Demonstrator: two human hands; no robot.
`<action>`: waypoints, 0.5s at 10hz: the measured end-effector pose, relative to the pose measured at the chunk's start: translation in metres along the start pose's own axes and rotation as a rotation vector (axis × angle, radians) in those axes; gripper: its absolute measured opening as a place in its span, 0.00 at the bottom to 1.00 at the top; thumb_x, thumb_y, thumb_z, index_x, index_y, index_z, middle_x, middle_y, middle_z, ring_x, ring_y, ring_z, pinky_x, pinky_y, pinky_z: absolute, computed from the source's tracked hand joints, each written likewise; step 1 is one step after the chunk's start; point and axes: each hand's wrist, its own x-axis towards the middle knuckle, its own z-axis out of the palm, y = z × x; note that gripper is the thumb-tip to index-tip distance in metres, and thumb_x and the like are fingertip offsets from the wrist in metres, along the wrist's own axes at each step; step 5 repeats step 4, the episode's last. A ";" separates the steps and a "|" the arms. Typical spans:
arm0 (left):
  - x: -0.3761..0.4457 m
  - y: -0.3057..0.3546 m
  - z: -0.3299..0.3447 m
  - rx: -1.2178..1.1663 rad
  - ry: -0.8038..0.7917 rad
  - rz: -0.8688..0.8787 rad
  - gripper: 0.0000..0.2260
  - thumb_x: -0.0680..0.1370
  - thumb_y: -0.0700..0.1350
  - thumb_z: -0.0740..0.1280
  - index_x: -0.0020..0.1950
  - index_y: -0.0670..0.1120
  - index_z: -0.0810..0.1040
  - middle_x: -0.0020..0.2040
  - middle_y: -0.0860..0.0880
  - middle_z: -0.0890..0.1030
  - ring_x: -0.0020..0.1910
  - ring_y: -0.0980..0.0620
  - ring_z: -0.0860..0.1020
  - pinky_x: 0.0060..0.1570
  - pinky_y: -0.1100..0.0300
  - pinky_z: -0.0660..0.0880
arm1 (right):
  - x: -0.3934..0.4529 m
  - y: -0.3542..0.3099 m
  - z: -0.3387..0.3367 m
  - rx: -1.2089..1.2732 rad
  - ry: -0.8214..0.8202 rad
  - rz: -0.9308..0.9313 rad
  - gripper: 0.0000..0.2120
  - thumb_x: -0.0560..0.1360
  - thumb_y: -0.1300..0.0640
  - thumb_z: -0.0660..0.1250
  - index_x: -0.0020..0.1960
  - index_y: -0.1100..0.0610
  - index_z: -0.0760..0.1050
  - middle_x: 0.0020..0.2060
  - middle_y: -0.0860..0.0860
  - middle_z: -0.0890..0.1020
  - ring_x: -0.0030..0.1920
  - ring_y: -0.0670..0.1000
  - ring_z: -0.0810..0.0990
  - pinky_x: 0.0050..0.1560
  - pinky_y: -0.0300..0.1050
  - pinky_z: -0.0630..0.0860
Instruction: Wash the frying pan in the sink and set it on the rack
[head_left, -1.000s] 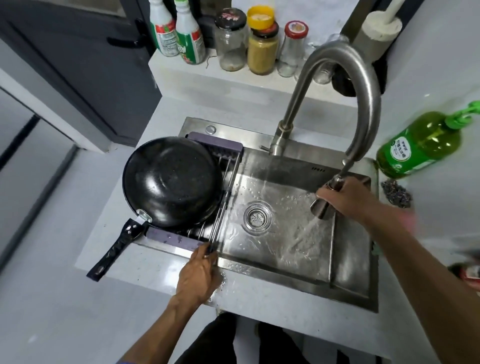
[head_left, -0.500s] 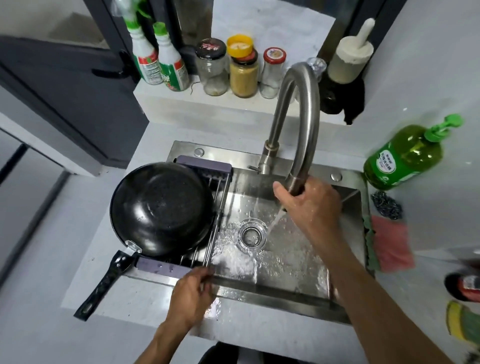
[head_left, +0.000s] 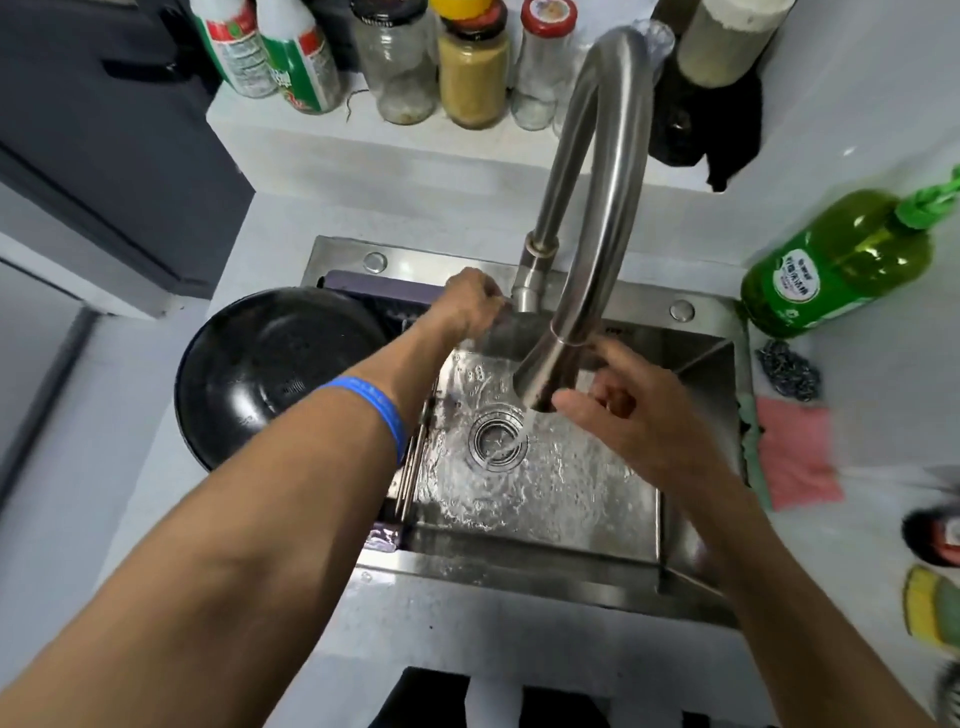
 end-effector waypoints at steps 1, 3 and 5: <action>0.004 0.018 0.005 -0.005 0.147 0.114 0.08 0.77 0.40 0.67 0.39 0.47 0.82 0.35 0.50 0.83 0.35 0.54 0.81 0.38 0.64 0.78 | -0.021 0.018 0.004 0.059 0.102 0.077 0.32 0.71 0.30 0.63 0.66 0.49 0.74 0.31 0.44 0.77 0.28 0.43 0.73 0.30 0.35 0.71; -0.018 0.030 0.001 -0.105 0.223 0.169 0.03 0.75 0.47 0.70 0.44 0.49 0.79 0.36 0.53 0.79 0.33 0.56 0.76 0.35 0.67 0.70 | -0.053 0.017 0.001 0.124 0.192 0.210 0.22 0.74 0.36 0.63 0.62 0.47 0.75 0.35 0.50 0.81 0.35 0.53 0.80 0.37 0.55 0.79; -0.035 0.009 -0.012 -0.245 0.214 0.191 0.06 0.75 0.50 0.70 0.50 0.50 0.80 0.44 0.48 0.82 0.40 0.52 0.79 0.45 0.62 0.74 | -0.069 0.010 -0.018 0.067 0.307 0.169 0.08 0.76 0.47 0.68 0.54 0.46 0.77 0.39 0.46 0.81 0.37 0.47 0.81 0.37 0.49 0.82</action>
